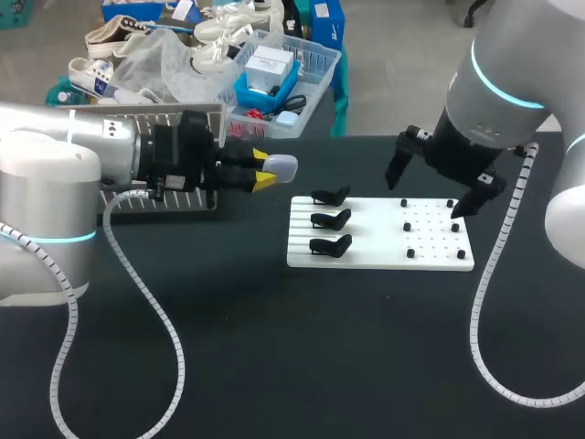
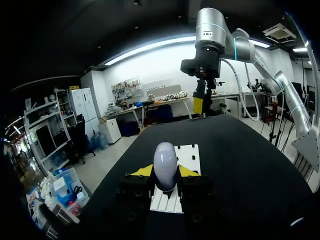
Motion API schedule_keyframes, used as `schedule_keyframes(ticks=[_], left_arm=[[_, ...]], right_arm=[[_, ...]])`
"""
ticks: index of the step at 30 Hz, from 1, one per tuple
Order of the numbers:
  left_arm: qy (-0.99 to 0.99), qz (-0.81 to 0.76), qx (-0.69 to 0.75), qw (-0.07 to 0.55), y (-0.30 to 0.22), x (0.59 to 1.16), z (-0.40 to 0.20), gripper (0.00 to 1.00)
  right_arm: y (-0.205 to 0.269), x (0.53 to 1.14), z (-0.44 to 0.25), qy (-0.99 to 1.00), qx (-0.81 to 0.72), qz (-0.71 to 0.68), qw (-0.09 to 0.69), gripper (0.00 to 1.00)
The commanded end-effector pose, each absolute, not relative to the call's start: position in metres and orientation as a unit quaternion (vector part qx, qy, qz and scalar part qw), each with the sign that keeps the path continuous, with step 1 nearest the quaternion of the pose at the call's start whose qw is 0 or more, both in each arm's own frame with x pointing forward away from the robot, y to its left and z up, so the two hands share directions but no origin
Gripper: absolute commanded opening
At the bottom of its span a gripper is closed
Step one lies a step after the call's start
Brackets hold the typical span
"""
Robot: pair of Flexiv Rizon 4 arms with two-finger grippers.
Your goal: Pick up each earbud case from the left stands, insert the matching earbuds, close the lid, and place the case in the box.
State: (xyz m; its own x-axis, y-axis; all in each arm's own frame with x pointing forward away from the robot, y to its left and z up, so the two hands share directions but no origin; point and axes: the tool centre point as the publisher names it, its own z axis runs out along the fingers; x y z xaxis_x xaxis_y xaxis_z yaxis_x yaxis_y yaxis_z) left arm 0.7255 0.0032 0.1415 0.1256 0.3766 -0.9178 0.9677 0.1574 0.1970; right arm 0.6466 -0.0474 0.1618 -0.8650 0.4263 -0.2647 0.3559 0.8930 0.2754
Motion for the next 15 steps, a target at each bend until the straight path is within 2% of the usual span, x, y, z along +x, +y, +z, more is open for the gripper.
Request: schedule_keyframes(ticks=[1, 8, 15], left_arm=[[0.624, -0.253, 0.578, 0.46, 0.032, 0.725, 0.144, 0.0], [0.685, -0.194, 0.548, 0.439, 0.082, 0.74, 0.14, 0.0], [0.708, -0.165, 0.528, 0.438, 0.099, 0.751, 0.143, 0.0]], right_arm=[[-0.048, 0.645, 0.161, 0.959, 0.205, 0.11, 0.164, 1.0], [-0.048, 0.645, 0.161, 0.959, 0.205, 0.11, 0.164, 1.0], [-0.048, 0.645, 0.161, 0.959, 0.205, 0.11, 0.164, 1.0]])
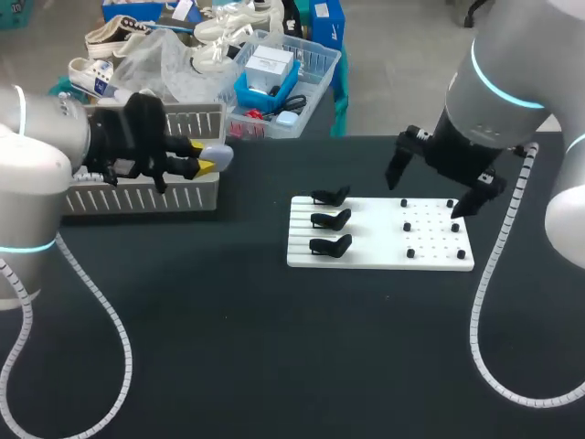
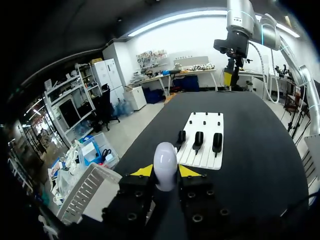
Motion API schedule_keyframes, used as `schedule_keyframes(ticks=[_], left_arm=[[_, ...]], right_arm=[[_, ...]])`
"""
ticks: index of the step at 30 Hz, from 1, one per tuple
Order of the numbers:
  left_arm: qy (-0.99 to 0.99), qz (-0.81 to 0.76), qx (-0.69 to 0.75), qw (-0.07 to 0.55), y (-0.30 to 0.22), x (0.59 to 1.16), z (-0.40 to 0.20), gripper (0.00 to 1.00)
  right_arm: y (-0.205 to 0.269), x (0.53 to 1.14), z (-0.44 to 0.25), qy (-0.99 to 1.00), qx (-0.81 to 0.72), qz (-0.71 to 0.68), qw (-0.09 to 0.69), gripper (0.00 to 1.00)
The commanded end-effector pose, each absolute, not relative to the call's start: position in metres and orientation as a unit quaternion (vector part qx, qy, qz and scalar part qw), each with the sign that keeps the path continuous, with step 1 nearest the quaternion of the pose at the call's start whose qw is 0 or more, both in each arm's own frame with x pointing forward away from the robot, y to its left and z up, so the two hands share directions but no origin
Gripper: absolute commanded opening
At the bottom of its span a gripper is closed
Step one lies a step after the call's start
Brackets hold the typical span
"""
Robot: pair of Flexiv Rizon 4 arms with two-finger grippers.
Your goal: Pick up each earbud case from the left stands, insert the matching earbuds, close the lid, and place the case in the box.
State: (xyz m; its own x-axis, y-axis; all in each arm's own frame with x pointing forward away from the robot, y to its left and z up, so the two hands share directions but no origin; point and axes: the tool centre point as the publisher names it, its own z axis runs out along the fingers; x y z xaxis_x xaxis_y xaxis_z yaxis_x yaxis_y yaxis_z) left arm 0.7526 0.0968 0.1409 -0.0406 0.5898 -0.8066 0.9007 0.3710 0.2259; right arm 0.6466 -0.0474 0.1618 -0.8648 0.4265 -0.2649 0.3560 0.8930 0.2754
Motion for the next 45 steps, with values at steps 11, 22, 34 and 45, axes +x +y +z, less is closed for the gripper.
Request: schedule_keyframes(ticks=[11, 22, 34, 45], left_arm=[[0.75, -0.125, 0.497, 0.419, 0.13, 0.771, 0.14, 0.0], [0.784, -0.091, 0.474, 0.39, 0.168, 0.793, 0.135, 0.0], [0.81, -0.098, 0.439, 0.375, 0.191, 0.827, 0.109, 0.0], [0.834, -0.099, 0.414, 0.35, 0.2, 0.868, 0.08, 0.11]], right_arm=[[-0.048, 0.645, 0.161, 0.959, 0.205, 0.11, 0.164, 1.0], [-0.048, 0.645, 0.161, 0.959, 0.205, 0.11, 0.164, 1.0], [-0.048, 0.645, 0.161, 0.959, 0.205, 0.11, 0.164, 1.0], [-0.048, 0.645, 0.161, 0.959, 0.205, 0.11, 0.164, 1.0]])
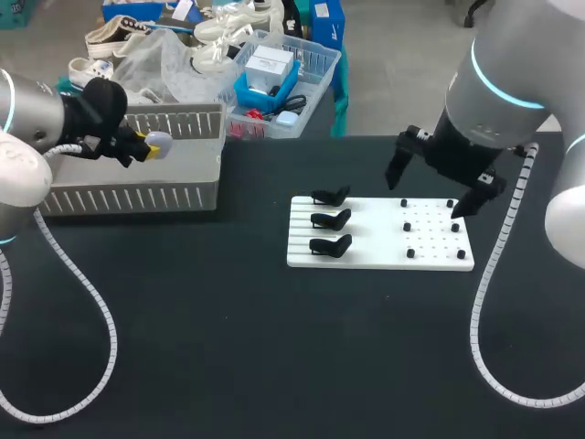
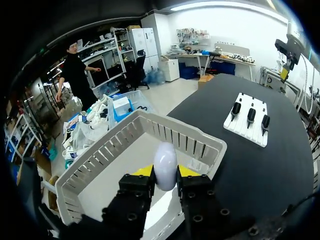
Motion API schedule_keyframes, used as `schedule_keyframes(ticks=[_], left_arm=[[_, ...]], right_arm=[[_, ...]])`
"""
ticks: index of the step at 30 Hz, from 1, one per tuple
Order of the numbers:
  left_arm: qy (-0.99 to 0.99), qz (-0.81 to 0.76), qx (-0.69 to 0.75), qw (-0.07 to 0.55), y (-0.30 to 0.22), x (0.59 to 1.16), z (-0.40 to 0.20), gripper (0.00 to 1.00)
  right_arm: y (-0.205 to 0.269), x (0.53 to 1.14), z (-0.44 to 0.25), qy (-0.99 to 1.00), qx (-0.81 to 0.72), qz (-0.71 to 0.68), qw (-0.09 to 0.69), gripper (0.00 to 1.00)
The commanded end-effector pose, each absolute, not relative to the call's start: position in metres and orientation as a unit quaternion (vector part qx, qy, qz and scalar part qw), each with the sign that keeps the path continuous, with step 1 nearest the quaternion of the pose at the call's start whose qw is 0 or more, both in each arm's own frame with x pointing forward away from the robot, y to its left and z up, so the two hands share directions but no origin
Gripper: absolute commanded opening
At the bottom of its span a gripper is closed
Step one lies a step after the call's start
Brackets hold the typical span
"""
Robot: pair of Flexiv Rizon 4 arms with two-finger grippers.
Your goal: Pick up each earbud case from the left stands, insert the matching earbuds, close the lid, and place the case in the box.
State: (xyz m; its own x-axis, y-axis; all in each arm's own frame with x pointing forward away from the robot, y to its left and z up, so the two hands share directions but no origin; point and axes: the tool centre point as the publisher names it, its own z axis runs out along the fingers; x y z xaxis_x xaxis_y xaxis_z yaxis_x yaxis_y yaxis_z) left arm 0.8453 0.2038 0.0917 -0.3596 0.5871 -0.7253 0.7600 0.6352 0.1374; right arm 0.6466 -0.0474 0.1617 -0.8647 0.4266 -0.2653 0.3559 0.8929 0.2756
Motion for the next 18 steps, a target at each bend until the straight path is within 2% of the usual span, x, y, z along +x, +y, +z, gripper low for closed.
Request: schedule_keyframes(ticks=[1, 3, 4, 5, 6, 8, 11, 18], left_arm=[[0.836, -0.099, 0.412, 0.347, 0.201, 0.869, 0.078, 0.15], [0.838, -0.101, 0.409, 0.347, 0.202, 0.871, 0.076, 0.27], [0.838, -0.101, 0.409, 0.347, 0.203, 0.871, 0.075, 0.36], [0.839, -0.101, 0.408, 0.346, 0.203, 0.871, 0.074, 0.4], [0.84, -0.101, 0.406, 0.345, 0.204, 0.87, 0.073, 0.77], [0.842, -0.098, 0.402, 0.346, 0.205, 0.869, 0.071, 0.88], [0.839, -0.094, 0.404, 0.352, 0.206, 0.863, 0.075, 0.99], [0.806, -0.091, 0.422, 0.406, 0.192, 0.836, 0.108, 1.0]], right_arm=[[-0.048, 0.645, 0.161, 0.959, 0.205, 0.11, 0.164, 1.0], [-0.048, 0.645, 0.161, 0.959, 0.205, 0.11, 0.164, 1.0], [-0.048, 0.645, 0.161, 0.959, 0.205, 0.11, 0.164, 1.0], [-0.048, 0.645, 0.161, 0.959, 0.205, 0.11, 0.164, 1.0], [-0.048, 0.645, 0.161, 0.959, 0.205, 0.11, 0.164, 1.0], [-0.048, 0.645, 0.161, 0.959, 0.205, 0.11, 0.164, 1.0], [-0.048, 0.645, 0.161, 0.959, 0.205, 0.11, 0.164, 1.0], [-0.048, 0.645, 0.161, 0.959, 0.205, 0.11, 0.164, 1.0]])
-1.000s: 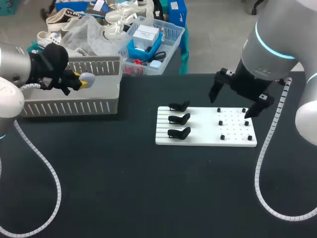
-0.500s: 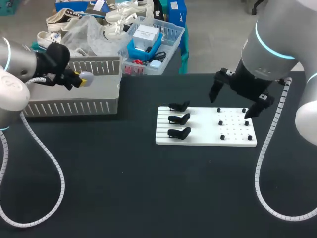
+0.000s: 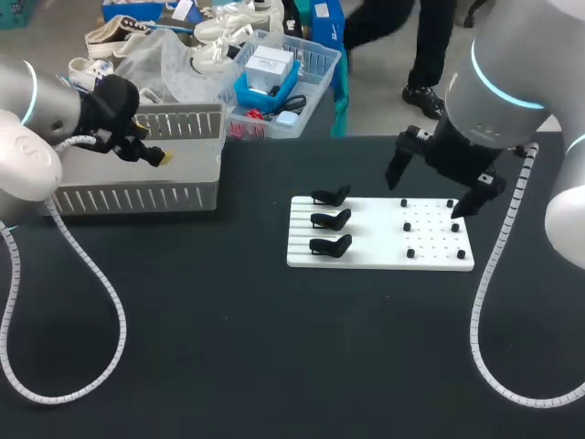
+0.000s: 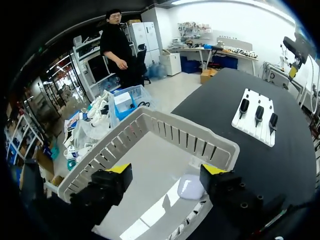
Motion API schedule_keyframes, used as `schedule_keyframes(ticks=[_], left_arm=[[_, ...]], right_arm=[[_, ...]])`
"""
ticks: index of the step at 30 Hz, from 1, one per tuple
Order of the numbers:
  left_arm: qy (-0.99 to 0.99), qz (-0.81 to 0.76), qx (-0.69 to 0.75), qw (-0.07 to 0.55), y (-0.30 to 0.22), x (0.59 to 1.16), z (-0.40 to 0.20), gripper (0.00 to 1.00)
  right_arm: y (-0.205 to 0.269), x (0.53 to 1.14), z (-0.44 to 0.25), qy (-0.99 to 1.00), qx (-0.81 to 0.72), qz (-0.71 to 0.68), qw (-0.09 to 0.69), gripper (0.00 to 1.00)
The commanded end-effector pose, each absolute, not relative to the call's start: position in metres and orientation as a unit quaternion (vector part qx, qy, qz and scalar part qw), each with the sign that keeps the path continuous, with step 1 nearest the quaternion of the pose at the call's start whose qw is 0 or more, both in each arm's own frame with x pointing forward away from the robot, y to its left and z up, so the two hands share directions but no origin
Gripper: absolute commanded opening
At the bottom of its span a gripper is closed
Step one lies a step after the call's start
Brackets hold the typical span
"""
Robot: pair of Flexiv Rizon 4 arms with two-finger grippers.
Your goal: Pick up each earbud case from the left stands, insert the matching earbuds, close the lid, and place the case in the box.
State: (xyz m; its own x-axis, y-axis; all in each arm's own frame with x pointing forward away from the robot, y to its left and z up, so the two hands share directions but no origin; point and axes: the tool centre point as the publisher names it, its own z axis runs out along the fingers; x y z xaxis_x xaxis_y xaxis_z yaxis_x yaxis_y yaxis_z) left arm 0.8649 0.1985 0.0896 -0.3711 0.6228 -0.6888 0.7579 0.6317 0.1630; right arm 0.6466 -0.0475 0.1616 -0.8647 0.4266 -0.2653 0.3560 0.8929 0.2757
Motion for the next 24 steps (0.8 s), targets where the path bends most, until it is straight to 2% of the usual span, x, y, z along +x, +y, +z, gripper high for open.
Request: schedule_keyframes(ticks=[1, 14, 24], left_arm=[[0.798, -0.095, 0.424, 0.416, 0.188, 0.831, 0.115, 1.0], [0.697, -0.161, 0.503, 0.485, 0.112, 0.783, 0.169, 1.0], [0.626, -0.232, 0.556, 0.495, 0.041, 0.762, 0.176, 1.0]], right_arm=[[-0.048, 0.645, 0.161, 0.959, 0.205, 0.11, 0.164, 1.0], [-0.048, 0.645, 0.161, 0.959, 0.205, 0.11, 0.164, 1.0], [-0.048, 0.645, 0.161, 0.959, 0.205, 0.11, 0.164, 1.0]])
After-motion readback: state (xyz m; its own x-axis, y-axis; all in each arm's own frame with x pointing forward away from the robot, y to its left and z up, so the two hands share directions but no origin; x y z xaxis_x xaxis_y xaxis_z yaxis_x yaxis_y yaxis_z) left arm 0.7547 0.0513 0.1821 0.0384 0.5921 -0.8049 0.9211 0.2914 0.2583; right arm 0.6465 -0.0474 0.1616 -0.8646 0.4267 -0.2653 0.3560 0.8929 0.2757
